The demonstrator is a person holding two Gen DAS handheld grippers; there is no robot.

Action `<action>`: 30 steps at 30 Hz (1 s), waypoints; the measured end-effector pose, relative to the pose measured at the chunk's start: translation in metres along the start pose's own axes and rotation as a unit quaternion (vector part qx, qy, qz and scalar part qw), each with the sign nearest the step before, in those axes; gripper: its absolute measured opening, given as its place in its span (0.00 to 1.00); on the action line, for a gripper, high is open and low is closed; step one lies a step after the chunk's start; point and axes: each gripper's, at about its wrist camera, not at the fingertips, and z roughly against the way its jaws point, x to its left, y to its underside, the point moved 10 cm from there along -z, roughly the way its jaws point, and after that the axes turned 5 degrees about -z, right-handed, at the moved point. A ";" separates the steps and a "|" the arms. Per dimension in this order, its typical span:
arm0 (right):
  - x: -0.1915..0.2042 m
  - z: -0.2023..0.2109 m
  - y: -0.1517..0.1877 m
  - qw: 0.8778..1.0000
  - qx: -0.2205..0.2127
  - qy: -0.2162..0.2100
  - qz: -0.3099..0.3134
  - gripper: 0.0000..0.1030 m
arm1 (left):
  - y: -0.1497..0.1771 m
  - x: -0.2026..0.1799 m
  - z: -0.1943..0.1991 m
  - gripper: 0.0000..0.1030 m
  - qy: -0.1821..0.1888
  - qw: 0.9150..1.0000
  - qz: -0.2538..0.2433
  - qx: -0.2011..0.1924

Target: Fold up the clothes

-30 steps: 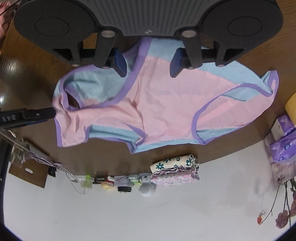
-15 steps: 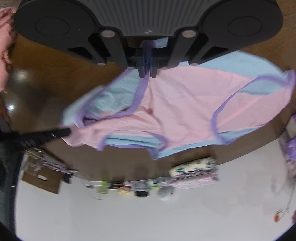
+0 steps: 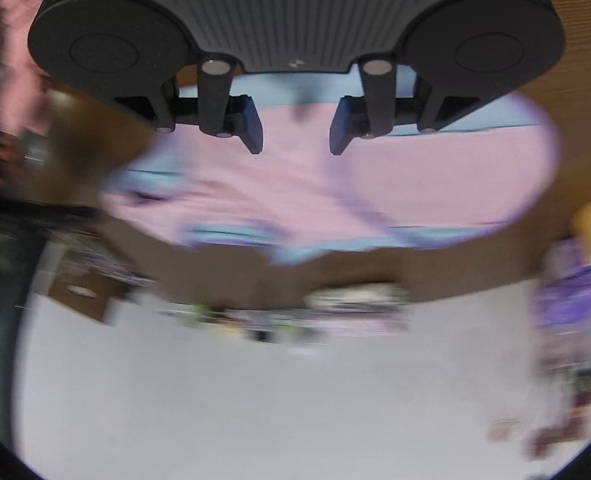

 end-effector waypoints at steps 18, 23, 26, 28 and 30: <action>0.179 -0.033 0.086 0.977 0.073 -0.132 0.153 0.40 | 0.022 0.141 -0.059 0.19 -0.085 0.993 0.033 0.069; 0.199 -0.038 0.097 0.969 0.082 -0.137 0.186 0.40 | 0.028 0.148 -0.055 0.17 -0.089 0.993 0.028 0.068; 0.199 -0.040 0.100 0.967 0.086 -0.133 0.202 0.41 | 0.036 0.143 -0.043 0.17 -0.095 0.993 0.021 0.071; 0.198 -0.042 0.101 0.965 0.088 -0.129 0.209 0.43 | 0.042 0.135 -0.034 0.17 -0.101 0.992 0.009 0.071; 0.197 -0.043 0.102 0.964 0.089 -0.126 0.216 0.44 | 0.048 0.128 -0.024 0.16 -0.107 0.992 -0.002 0.072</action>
